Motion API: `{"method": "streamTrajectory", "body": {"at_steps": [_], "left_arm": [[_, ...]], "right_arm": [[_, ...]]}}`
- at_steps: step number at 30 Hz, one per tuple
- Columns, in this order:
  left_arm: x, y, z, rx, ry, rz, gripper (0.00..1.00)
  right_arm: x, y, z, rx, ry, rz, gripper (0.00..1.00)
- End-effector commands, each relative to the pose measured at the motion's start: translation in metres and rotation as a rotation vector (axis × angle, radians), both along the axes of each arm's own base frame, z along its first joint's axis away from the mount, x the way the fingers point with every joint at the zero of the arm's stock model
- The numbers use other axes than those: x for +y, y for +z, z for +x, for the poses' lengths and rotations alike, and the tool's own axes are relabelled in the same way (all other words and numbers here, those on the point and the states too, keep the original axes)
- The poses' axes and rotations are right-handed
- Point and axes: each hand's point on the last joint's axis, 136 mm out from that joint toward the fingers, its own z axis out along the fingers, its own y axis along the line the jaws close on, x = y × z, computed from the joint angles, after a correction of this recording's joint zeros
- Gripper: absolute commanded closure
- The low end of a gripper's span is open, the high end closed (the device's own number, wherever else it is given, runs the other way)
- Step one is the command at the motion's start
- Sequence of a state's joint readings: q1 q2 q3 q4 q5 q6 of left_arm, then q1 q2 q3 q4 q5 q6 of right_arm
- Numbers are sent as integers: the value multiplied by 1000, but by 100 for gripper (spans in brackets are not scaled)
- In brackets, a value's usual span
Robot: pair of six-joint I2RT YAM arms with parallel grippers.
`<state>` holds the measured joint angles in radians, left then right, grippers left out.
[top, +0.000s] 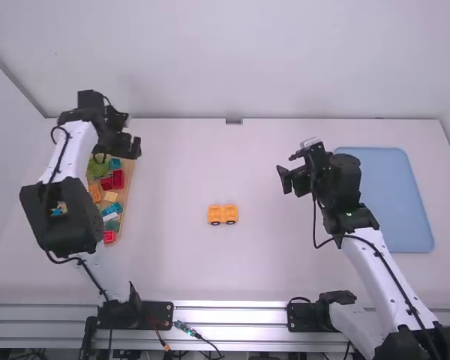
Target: Assemble lego blocks to make yellow taxi
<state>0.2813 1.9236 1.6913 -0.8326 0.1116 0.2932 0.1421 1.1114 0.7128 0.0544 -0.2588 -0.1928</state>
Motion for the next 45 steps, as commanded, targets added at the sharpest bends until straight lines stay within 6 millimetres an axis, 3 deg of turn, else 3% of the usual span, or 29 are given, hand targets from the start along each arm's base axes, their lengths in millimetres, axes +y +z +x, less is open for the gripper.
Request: {"method": "streamTrajectory", "body": {"at_steps": [1, 3, 7, 9, 12, 18, 25, 38, 45], "left_arm": [[25, 17, -2, -61, 280, -115, 1], [49, 18, -6, -84, 428, -156, 1], [73, 14, -25, -54, 636, -229, 1], [82, 13, -31, -48, 744, -269, 1], [87, 12, -35, -47, 765, -268, 1], [103, 9, -40, -32, 644, -127, 1], [132, 9, -27, -83, 470, 45, 1], [184, -38, -34, -86, 380, -38, 1], [188, -52, -20, 3, 330, -49, 1]], "right_arm": [[2, 3, -1, -14, 5, 12, 1], [2, 8, 1, -34, 5, 16, 1], [3, 16, 4, -71, 6, 21, 1], [3, 21, 6, -98, 9, 17, 1], [2, 23, 7, -114, 17, -5, 1], [3, 28, 6, -78, 19, -8, 1], [7, 24, 9, -11, 28, -18, 1], [9, 24, 13, 3, 33, -19, 1], [10, 24, 12, 5, 35, -14, 1]]}}
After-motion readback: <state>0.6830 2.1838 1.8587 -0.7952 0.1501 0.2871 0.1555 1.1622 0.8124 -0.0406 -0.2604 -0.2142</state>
